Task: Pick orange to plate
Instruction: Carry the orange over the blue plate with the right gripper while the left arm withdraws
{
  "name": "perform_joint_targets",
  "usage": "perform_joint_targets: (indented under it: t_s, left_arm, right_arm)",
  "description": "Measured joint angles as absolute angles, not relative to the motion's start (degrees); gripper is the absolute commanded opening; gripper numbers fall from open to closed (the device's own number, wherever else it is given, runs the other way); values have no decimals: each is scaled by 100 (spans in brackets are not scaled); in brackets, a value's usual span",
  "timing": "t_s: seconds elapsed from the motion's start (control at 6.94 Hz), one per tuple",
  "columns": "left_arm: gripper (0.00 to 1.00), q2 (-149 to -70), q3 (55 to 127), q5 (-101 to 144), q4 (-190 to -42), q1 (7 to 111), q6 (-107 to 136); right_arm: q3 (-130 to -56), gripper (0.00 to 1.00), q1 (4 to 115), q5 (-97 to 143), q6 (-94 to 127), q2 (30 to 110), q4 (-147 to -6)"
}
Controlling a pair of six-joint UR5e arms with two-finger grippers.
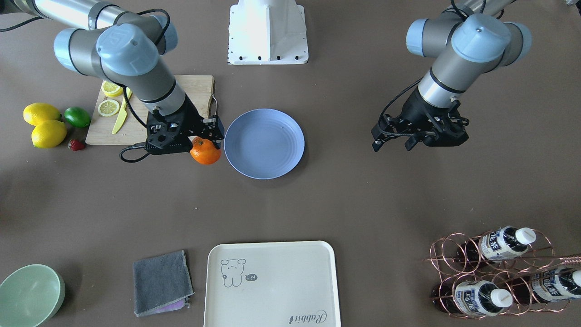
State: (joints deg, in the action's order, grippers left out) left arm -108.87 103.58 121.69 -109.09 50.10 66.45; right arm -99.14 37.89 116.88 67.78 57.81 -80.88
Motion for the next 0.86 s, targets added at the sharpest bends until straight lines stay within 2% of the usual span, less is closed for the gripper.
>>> perform_joint_targets:
  t_s: [0.43,0.58,0.72,0.86]
  left_arm:
    - [97,-10674,10386,12298,-10878,5497,6309]
    - [97,-10577,10432,12302,-10879,5574,6301]
    - [97,-10523,10477,12304,-10880,5603,6300]
    - [97,-10504,10506,12303,-10881,5614,6301]
  right_arm:
    - [-9658,0,2870,10936,7322,5336,-8065]
    - [-9505,4,2731,10808,7371,5233,-8041]
    - [-9400,21,2660,10741,7388,5183,-8030]
    - [-9328,87,2629,10717,7391,5159,-8026]
